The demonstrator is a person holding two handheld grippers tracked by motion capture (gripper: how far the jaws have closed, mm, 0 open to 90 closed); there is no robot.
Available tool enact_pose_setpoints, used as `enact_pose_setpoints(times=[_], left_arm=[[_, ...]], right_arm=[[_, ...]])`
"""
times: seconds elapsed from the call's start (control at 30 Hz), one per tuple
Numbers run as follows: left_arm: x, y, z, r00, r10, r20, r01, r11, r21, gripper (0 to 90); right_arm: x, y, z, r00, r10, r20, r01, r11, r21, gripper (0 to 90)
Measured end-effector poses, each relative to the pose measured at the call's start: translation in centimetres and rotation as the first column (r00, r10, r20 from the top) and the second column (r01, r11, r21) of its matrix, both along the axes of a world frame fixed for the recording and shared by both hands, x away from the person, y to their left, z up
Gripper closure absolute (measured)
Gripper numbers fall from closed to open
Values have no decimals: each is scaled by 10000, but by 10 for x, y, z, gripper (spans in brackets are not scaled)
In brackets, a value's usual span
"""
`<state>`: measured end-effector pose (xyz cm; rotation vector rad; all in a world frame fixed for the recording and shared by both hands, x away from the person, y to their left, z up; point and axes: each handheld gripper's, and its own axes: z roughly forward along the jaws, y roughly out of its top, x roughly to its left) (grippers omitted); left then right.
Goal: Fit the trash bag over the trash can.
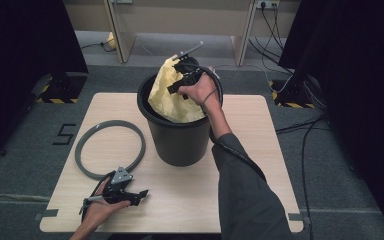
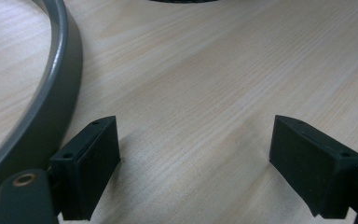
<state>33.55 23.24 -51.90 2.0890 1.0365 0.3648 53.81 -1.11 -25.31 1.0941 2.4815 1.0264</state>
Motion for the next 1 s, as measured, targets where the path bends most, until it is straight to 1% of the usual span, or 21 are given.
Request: enact_pose_setpoints(times=[0.03, 0.07, 0.13, 0.2, 0.3, 0.4, 0.43, 0.47, 0.5, 0.53, 0.57, 0.6, 0.67, 0.7, 0.73, 0.77, 0.8, 0.9, 1.0], left_arm=[[1, 1, 2, 9999, 99, 104, -98, 9999, -81, 155], [1, 2, 4, 9998, 153, 161, -151, 9998, -161, 157], [1, 5, 11, 9992, 281, 299, -268, 9988, -409, 157], [2, 9, 19, 9980, 402, 489, -372, 9975, -604, 157], [6, 14, 32, 9979, 389, 520, -352, 9969, -703, 156], [13, 22, 50, 9972, 372, 644, -327, 9970, -706, 157], [19, 26, 59, 9980, 315, 555, -278, 9974, -660, 156], [22, 29, 64, 9987, 260, 437, -233, 9978, -617, 156], [30, 34, 72, 9992, 196, 336, -177, 9983, -560, 156], [34, 38, 77, 9992, 219, 331, -199, 9981, -580, 158], [42, 43, 83, 9994, 261, 229, -245, 9976, -652, 161], [50, 48, 88, 9998, 210, 23, -208, 9975, -668, 164], [67, 58, 98, 9994, 279, -181, -291, 9972, -683, 165], [79, 63, 103, 9989, 395, -237, -406, 9980, -486, 165], [86, 65, 107, 9982, 542, -243, -550, 9979, -335, 166], [98, 70, 113, 9961, 836, -269, -841, 9963, -155, 166], [108, 73, 118, 9945, 1010, -285, -1012, 9949, -51, 166], [136, 79, 132, 9875, 1576, -61, -1576, 9875, -89, 167], [159, 80, 146, 9821, 1879, -131, -1881, 9820, -143, 167]], right_arm=[[0, 2, 0, 10000, 16, 39, -15, 9998, -174, 576], [0, 5, 0, 10000, 80, -23, -80, 9995, -290, 578], [0, 8, 0, 10000, 44, -7, -45, 9992, -385, 583], [-1, 10, -1, 10000, 58, -58, -60, 9992, -384, 584], [-1, 11, -2, 10000, 23, -73, -26, 9991, -420, 583], [0, 7, -3, 10000, -46, -63, 43, 9992, -394, 582], [1, 6, -3, 9999, -64, -87, 60, 9992, -387, 581], [1, 4, -4, 9999, -102, -129, 97, 9993, -350, 580], [1, 3, -4, 9998, -103, -145, 98, 9993, -361, 580], [2, 2, -5, 9998, -129, -139, 124, 9993, -361, 579], [3, 1, -6, 9998, -159, -148, 155, 9994, -313, 579], [3, 0, -7, 9997, -170, -155, 165, 9995, -285, 579], [3, 0, -7, 9997, -187, -156, 184, 9996, -203, 576], [3, 0, -6, 9997, -188, -168, 185, 9996, -192, 576], [3, 0, -6, 9997, -166, -160, 163, 9997, -186, 576], [3, 0, -6, 9997, -172, -172, 169, 9997, -185, 576], [4, 0, -7, 9996, -206, -197, 202, 9996, -195, 573], [5, 1, -8, 9996, -212, -197, 208, 9997, -159, 572], [5, 1, -8, 9996, -187, -205, 184, 9997, -165, 572]])
